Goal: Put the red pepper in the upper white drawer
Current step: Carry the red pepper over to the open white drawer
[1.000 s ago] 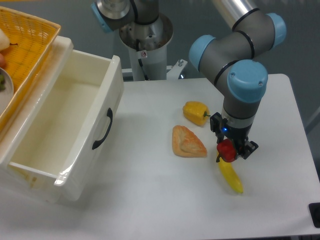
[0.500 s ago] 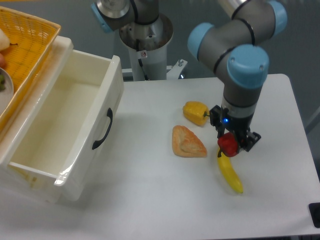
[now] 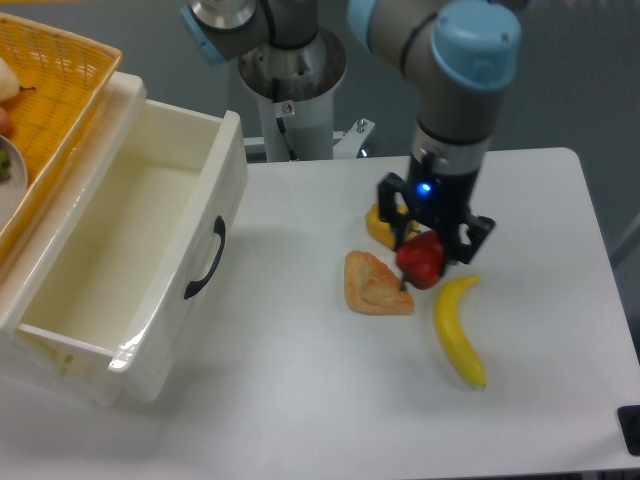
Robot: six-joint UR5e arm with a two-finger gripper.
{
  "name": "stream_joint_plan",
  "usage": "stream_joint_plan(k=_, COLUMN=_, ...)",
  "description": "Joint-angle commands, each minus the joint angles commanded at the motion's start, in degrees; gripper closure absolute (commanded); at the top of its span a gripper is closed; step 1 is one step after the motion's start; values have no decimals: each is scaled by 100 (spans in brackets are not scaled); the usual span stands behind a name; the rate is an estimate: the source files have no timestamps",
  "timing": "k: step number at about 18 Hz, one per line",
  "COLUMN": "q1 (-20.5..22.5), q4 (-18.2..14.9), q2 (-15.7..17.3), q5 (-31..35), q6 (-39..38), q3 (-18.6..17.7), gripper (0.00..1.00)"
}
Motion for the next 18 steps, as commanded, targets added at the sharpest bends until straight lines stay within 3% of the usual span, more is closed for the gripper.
stream_joint_plan(k=7, q1=-932, q4=27, q2=369, q5=-535, q6=-994, q3=-26, gripper=76)
stream_joint_plan(k=10, q1=-1187, q4=18, q2=519, q5=-764, q6=-1057, q3=-132, gripper=76)
stream_joint_plan(k=18, q1=-1610, q4=-9, q2=476, q5=-932, q6=-995, q3=-343, gripper=75)
